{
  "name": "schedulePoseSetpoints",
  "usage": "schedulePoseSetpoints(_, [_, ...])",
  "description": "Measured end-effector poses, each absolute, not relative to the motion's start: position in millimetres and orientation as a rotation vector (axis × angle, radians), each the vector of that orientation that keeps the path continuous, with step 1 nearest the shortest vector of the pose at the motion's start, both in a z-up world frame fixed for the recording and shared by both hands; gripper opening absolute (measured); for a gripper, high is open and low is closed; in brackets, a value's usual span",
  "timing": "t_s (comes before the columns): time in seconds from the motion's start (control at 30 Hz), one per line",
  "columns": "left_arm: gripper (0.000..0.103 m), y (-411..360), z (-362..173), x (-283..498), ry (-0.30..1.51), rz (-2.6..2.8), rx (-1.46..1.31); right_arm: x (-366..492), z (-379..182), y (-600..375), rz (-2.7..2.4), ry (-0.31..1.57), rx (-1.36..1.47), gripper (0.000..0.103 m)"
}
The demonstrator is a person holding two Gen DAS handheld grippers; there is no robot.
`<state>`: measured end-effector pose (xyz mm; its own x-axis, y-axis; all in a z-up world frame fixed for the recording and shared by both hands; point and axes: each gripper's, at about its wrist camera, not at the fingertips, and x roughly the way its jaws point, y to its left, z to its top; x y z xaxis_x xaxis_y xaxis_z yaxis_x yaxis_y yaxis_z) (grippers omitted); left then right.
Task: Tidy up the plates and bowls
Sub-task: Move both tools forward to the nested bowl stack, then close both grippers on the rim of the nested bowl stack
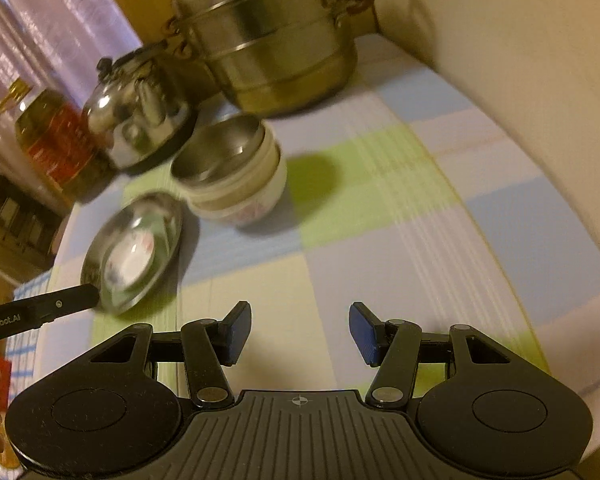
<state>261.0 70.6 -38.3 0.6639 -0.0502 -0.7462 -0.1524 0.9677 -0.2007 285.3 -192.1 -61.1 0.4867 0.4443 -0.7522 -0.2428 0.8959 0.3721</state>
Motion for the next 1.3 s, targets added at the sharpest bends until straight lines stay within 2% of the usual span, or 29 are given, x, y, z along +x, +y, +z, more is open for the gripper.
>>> schedulePoseSetpoints(0.43, [0.032, 77.2, -34.5, 358.9, 0.801, 0.007, -0.211, 369.9, -50.5, -159.4, 0.433, 0.875, 0.325, 0.053])
schedulePoseSetpoints(0.63, [0.032, 76.9, -47.4, 387.6, 0.834, -0.008, -0.187, 400.0, -56.8, -148.2, 0.447, 0.87, 0.366, 0.041])
schedulePoseSetpoints(1.0, [0.031, 83.1, -63.2, 414.2, 0.858, -0.007, -0.171, 430.4, -80.0, -144.3, 0.429, 0.897, 0.424, 0.009])
schedulePoseSetpoints(1.3, [0.028, 84.5, -73.6, 421.4, 0.881, -0.024, -0.182, 435.3, -85.3, -147.5, 0.459, 0.919, 0.485, 0.009])
